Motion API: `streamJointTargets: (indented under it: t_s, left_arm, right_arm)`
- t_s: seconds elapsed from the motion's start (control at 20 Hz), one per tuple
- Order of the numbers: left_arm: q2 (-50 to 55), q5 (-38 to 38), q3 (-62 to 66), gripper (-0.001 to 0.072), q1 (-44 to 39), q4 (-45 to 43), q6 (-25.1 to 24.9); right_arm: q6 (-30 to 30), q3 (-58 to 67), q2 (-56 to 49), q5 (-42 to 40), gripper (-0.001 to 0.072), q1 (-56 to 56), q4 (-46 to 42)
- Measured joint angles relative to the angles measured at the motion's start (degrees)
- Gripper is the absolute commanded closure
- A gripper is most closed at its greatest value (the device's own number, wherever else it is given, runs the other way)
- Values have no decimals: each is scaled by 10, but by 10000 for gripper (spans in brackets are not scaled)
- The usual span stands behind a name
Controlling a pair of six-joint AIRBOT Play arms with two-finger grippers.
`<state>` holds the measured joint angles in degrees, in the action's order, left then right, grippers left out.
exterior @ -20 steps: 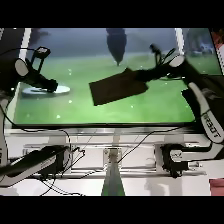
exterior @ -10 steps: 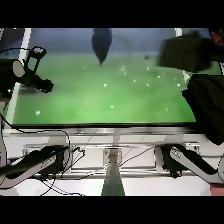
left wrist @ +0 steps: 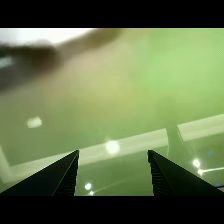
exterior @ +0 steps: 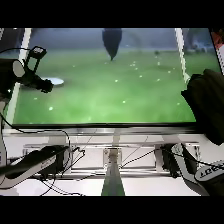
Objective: Fold the clothes and pants, and hang the long-sleeved shirts on hangers.
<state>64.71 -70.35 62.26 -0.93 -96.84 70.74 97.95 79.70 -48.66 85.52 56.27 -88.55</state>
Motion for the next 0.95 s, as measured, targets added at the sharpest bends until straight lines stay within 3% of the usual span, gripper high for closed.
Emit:
streamJointTargets:
  t_s: [0.05,0.1,0.2,0.35,0.65,0.95]
  left_arm:
    - [0,0,0,228,0,0,0]
    - [0,0,0,228,0,0,0]
    - [0,0,0,228,0,0,0]
    - [0,0,0,228,0,0,0]
    - [0,0,0,228,0,0,0]
    - [0,0,0,227,0,0,0]
  right_arm:
    - [1,0,2,12,91,13,12]
    - [2,0,3,19,210,19,26]
    - [-5,0,5,30,364,10,60]
    - [-45,0,6,32,698,-61,109]
    - [-128,0,6,33,699,-303,143]
    - [-148,0,6,16,699,-463,147]
